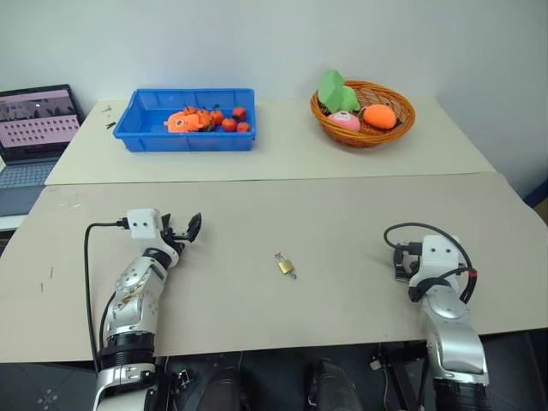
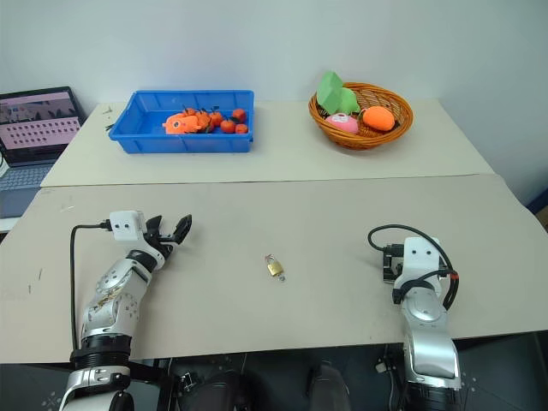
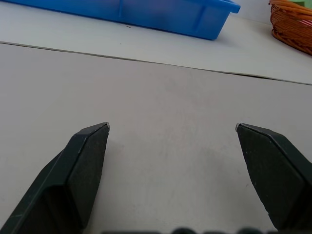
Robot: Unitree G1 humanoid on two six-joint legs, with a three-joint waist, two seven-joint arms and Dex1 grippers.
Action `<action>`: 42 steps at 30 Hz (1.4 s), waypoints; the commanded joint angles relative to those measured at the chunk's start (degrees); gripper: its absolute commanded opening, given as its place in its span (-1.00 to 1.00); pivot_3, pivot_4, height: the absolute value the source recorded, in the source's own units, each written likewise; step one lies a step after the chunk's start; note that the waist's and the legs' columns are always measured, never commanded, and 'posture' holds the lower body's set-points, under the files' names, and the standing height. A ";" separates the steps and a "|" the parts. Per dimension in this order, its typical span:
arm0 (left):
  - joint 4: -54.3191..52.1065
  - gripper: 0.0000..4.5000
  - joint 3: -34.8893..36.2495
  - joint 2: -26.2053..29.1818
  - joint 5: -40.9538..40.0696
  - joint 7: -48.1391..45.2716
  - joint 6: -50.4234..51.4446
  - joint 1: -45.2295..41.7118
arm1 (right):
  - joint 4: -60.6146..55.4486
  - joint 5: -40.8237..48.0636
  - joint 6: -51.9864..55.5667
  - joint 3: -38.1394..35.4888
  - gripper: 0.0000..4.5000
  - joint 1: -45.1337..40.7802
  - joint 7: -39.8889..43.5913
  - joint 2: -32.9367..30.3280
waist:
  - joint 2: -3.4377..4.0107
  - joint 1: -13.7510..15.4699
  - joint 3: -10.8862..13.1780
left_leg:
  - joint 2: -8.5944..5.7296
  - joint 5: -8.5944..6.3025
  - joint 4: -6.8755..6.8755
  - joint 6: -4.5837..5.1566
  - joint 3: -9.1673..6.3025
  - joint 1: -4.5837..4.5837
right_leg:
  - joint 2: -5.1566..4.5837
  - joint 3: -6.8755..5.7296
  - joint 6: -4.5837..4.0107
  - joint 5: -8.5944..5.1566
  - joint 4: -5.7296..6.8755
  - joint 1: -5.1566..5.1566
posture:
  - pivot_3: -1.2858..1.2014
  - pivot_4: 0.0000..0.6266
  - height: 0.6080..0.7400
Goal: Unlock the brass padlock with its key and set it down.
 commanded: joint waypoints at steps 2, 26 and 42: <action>-0.97 0.96 -3.37 3.10 -0.02 -7.03 1.35 -1.34 | -1.59 -0.50 0.27 0.37 1.00 0.80 0.31 0.14 | 0.00 0.03 0.00 | 0.00 0.00 0.01 0.00 0.00 -0.01 | 0.00 -0.01 0.00 0.00 0.01 0.00 | 0.03 -0.52 0.03; -11.62 0.96 -18.18 26.95 -6.28 -62.53 -0.41 -3.60 | -21.69 24.35 13.12 21.91 1.00 -9.92 47.50 -22.87 | 0.05 0.15 0.09 | 0.10 -0.20 0.46 0.23 -0.43 -0.41 | -0.05 -0.49 -0.14 -0.11 -0.06 -0.02 | 0.03 -0.52 0.03; -27.55 0.96 -10.91 32.65 -11.29 -56.61 5.98 7.84 | -10.17 11.33 13.58 31.50 1.00 -17.40 33.89 -12.85 | 0.07 0.32 0.12 | -0.03 -0.19 0.52 0.20 -0.64 -0.63 | -0.12 -0.68 0.01 -0.18 -0.06 -0.01 | 0.03 -0.52 0.03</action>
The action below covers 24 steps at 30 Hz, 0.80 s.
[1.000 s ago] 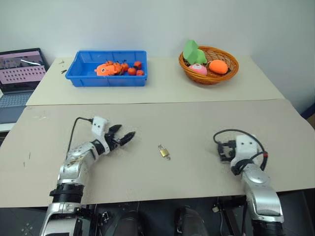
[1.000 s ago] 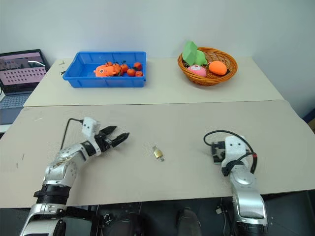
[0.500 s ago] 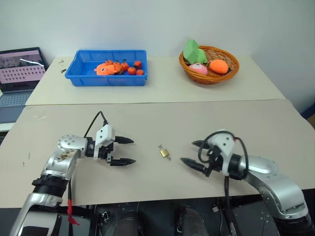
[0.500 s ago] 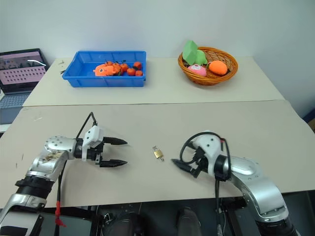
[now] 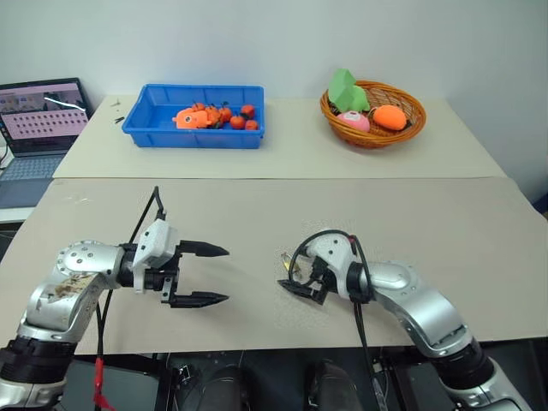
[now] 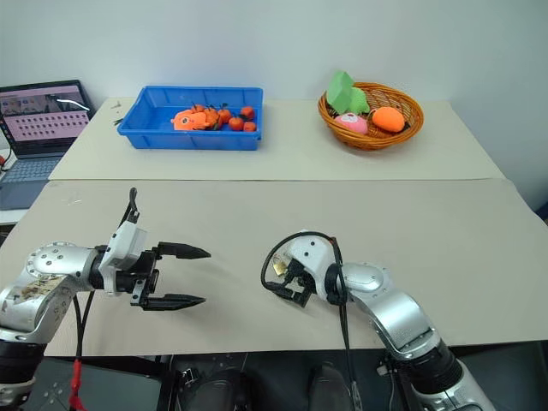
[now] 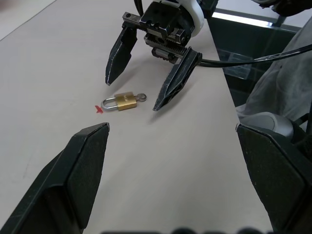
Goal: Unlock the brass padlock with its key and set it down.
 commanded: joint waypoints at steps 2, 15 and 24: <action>-3.24 0.96 1.93 0.89 -0.63 1.56 0.08 0.67 | -1.15 -2.60 2.26 0.66 1.00 -0.46 -4.15 2.55 | 0.00 -0.08 0.00 | 0.01 0.00 -0.01 -0.01 0.00 0.00 | 0.01 0.00 0.01 -0.01 0.00 0.00 | 0.03 -0.52 0.03; -1.17 0.96 1.80 1.87 0.09 2.61 -0.17 -2.28 | -3.62 -4.68 7.78 -0.15 1.00 6.95 -10.90 4.34 | 0.01 -0.06 0.00 | 0.00 -0.01 -0.02 -0.04 -0.01 0.03 | 0.02 -0.01 0.05 -0.04 0.01 0.03 | 0.03 -0.52 0.03; 0.36 0.96 1.12 1.58 0.96 2.66 -0.14 -4.80 | -1.81 -5.10 9.41 -1.93 1.00 7.03 -14.99 8.35 | 0.01 -0.02 0.00 | 0.01 0.04 0.06 -0.11 -0.01 0.12 | 0.02 0.02 0.45 -0.28 0.08 0.13 | 0.03 -0.52 0.03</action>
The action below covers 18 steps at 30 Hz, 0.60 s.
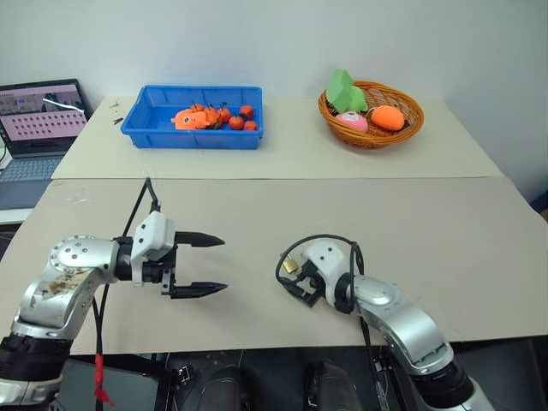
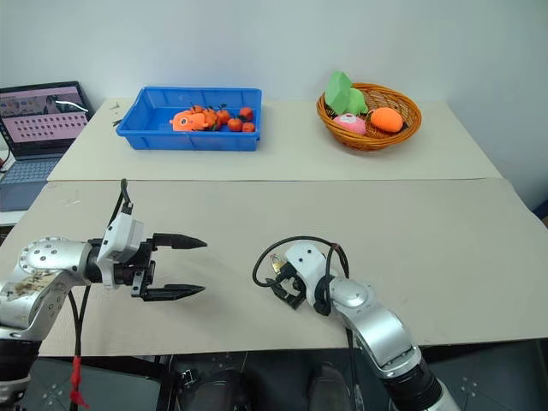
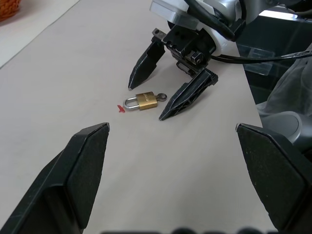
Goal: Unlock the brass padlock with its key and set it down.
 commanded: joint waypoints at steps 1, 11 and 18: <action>0.45 0.96 0.42 0.60 0.26 -0.01 -0.22 -1.81 | 1.44 -1.38 2.29 -1.83 1.00 0.77 -2.59 0.63 | 0.00 0.00 0.00 | 0.02 0.00 0.02 -0.01 0.00 0.00 | 0.01 0.00 0.00 0.00 0.01 0.00 | 0.03 -0.52 0.03; 1.95 1.00 0.29 0.26 0.99 0.34 -0.32 -3.54 | 1.54 -1.73 2.60 -1.38 0.57 0.98 -3.33 0.55 | 0.00 0.05 -0.01 | 0.00 0.01 0.04 -0.01 -0.01 0.01 | 0.00 0.01 -0.01 0.01 0.05 0.00 | 0.03 -0.52 0.03; 2.55 1.00 -0.14 -0.20 1.05 1.44 0.26 -5.16 | 1.85 -2.40 2.51 -1.15 -0.43 -0.32 -3.40 0.36 | -0.01 -0.03 -0.01 | 0.00 0.00 0.02 0.00 -0.02 0.00 | 0.02 0.00 -0.02 0.01 0.04 -0.01 | 0.03 -0.52 0.03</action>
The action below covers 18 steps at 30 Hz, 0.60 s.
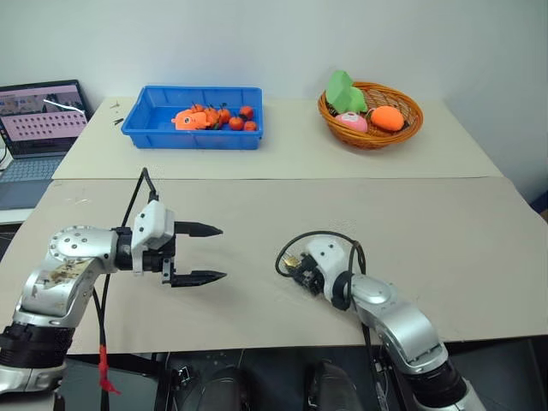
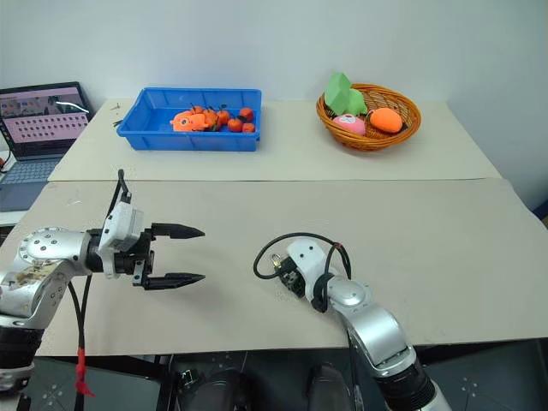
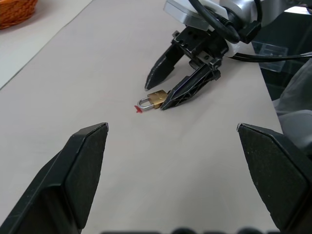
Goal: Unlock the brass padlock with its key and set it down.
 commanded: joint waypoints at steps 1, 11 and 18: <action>-0.16 1.00 0.33 -0.17 0.02 0.50 0.02 -1.07 | 1.18 -1.14 1.52 -0.13 -0.58 0.15 -0.15 -0.80 | 0.00 -0.02 0.00 | 0.00 0.00 -0.01 0.00 0.00 0.00 | 0.00 0.00 0.00 0.00 0.00 0.00 | 0.03 -0.52 0.03; 0.04 1.00 -0.25 -1.26 0.76 2.08 -0.31 -1.60 | 1.61 -0.63 -2.10 0.07 -0.60 -0.75 1.27 0.35 | 0.00 -0.03 0.00 | 0.01 0.00 0.00 0.00 0.00 0.00 | 0.01 0.00 0.00 0.00 0.01 0.00 | 0.03 -0.52 0.03; 3.37 1.00 0.47 -1.94 0.83 2.46 -0.62 -3.70 | 7.49 1.30 -11.19 2.84 -0.60 -10.58 12.68 -0.24 | 0.01 -0.61 0.01 | 0.02 0.01 0.00 0.00 0.01 -0.01 | 0.05 0.03 -0.01 0.00 0.04 -0.06 | 0.03 -0.52 0.03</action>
